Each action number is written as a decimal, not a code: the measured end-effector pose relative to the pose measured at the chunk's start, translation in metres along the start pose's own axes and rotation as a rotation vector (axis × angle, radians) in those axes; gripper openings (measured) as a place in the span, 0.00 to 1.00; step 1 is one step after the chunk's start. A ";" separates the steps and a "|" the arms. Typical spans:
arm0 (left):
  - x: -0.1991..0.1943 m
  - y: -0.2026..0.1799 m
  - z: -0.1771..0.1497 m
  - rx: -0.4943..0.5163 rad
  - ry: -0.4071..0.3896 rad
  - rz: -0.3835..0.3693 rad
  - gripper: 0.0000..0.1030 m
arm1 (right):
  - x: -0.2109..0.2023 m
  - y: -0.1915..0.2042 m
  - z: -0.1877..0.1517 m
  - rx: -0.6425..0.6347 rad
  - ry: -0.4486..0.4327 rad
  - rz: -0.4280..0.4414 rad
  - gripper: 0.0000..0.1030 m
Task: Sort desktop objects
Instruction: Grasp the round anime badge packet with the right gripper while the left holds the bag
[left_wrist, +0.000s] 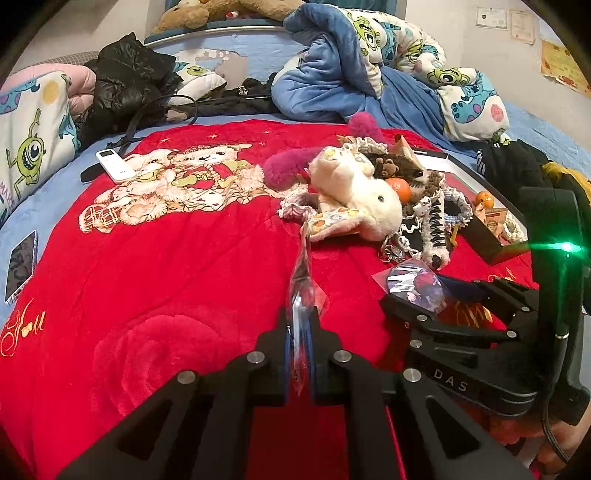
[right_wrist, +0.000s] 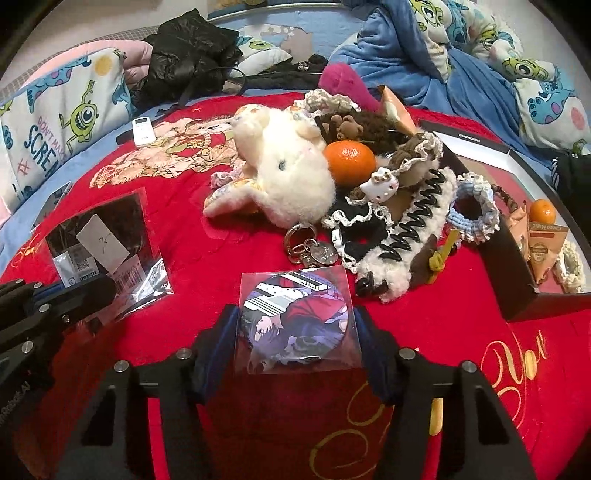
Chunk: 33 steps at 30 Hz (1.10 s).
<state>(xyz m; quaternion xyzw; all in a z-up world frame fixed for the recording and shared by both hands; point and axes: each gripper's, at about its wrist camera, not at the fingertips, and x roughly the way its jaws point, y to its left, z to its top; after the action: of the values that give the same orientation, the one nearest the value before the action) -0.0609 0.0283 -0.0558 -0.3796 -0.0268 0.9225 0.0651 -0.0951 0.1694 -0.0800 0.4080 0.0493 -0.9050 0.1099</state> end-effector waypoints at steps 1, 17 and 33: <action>-0.001 0.000 0.000 -0.001 -0.003 -0.002 0.07 | -0.001 0.000 0.000 0.001 0.000 0.000 0.57; -0.025 -0.004 0.003 0.016 -0.056 -0.049 0.07 | -0.025 -0.014 0.005 0.057 -0.045 0.029 0.57; -0.035 -0.059 0.006 0.072 -0.067 -0.117 0.07 | -0.067 -0.066 -0.013 0.127 -0.090 -0.018 0.57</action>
<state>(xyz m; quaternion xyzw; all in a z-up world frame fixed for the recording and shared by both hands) -0.0351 0.0816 -0.0212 -0.3436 -0.0179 0.9297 0.1318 -0.0586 0.2462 -0.0382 0.3728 -0.0096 -0.9246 0.0778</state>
